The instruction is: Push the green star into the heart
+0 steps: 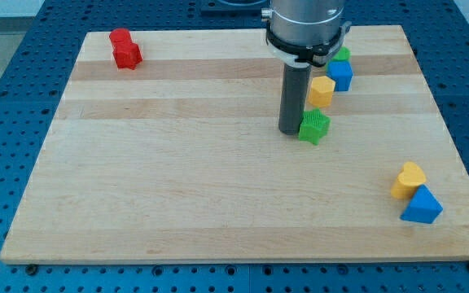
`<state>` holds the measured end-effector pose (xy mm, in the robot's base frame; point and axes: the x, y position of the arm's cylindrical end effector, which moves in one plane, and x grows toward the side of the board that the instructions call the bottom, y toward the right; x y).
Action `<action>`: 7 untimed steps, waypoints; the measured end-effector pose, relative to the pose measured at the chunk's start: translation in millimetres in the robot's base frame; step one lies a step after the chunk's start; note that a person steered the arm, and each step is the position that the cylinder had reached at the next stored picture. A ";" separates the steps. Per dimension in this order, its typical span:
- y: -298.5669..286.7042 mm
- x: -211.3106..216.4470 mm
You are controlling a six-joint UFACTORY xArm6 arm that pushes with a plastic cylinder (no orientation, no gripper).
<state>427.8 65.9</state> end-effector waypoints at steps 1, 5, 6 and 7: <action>8.4 -16.4; 61.4 7.0; 58.6 42.7; 58.6 75.9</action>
<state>503.7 124.5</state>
